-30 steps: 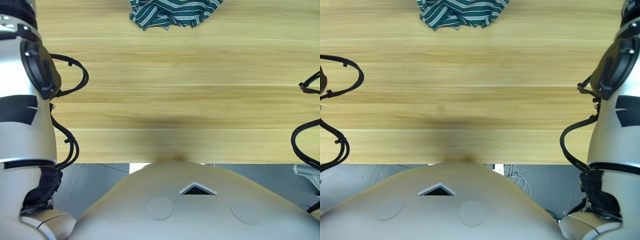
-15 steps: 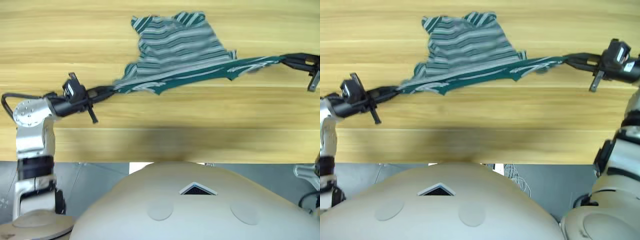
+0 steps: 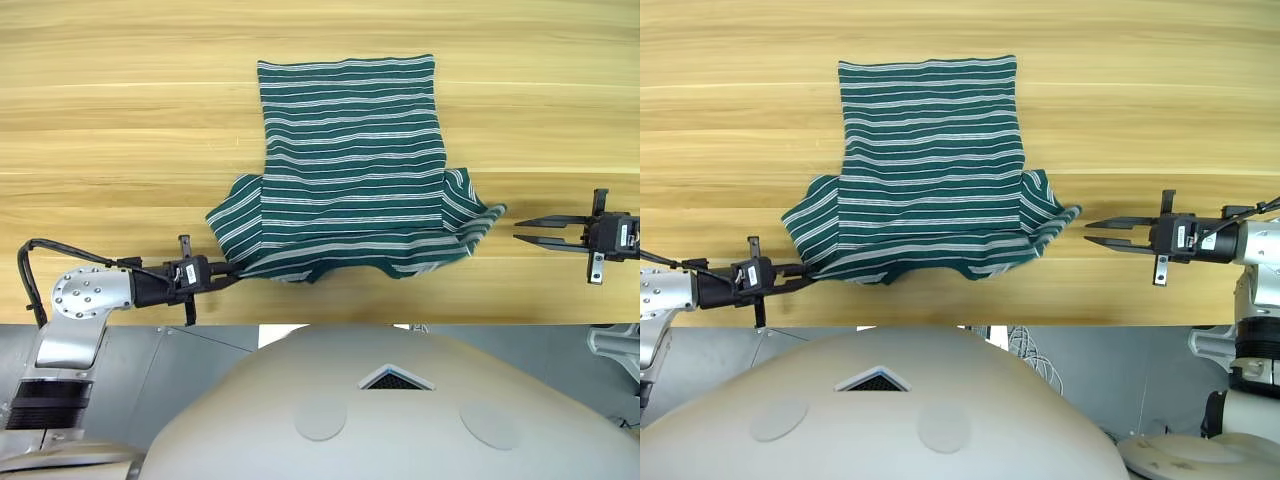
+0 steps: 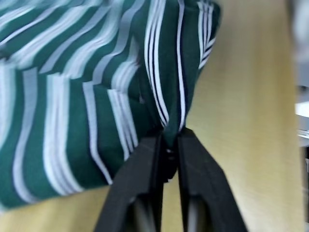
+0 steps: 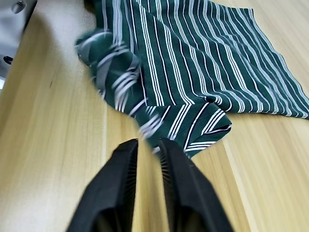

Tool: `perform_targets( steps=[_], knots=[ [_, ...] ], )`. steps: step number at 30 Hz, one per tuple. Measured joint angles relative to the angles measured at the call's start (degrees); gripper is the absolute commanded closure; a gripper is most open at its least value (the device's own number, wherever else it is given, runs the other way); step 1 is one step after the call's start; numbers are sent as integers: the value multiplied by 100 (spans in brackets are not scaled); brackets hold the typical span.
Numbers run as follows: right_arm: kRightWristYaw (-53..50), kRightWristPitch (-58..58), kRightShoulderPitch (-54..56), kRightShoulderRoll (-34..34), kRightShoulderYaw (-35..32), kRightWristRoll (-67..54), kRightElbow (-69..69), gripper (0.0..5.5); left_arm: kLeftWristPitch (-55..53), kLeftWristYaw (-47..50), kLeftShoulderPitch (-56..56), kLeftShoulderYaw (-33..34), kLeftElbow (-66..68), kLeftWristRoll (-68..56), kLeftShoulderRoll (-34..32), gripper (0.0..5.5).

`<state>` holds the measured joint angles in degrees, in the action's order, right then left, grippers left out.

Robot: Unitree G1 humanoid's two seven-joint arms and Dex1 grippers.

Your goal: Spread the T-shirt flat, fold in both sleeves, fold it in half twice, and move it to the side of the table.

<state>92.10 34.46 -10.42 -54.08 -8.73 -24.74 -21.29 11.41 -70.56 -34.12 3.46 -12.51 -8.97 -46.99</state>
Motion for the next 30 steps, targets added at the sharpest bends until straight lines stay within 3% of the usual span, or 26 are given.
perform_targets(
  steps=[6,10,15,18,21,25,30],
  knots=[
    [5,242,-42,-170,-10,-260,-312,289,-110,41,-303,237,-212,-47,-332,346],
    [-131,28,894,-80,-12,-404,-465,283,-93,280,-231,736,-226,-71,-398,282],
    [-1180,-644,2697,1247,1109,843,-624,283,-66,451,220,1600,-265,-986,-304,264],
    [-1609,-746,3504,2032,1662,1539,-1365,283,-125,893,683,1736,-15,-1547,244,264],
    [-2189,-1033,4354,2976,2223,2286,-2528,283,-808,1924,803,1841,221,-1978,1064,264],
    [-3261,-1566,5229,3940,2542,2970,-3950,283,-2464,3375,410,1842,72,-2460,1871,264],
    [-4175,-2037,5645,4570,2455,3165,-4961,283,-3461,4127,28,1868,-539,-2957,2397,264]
  ],
)
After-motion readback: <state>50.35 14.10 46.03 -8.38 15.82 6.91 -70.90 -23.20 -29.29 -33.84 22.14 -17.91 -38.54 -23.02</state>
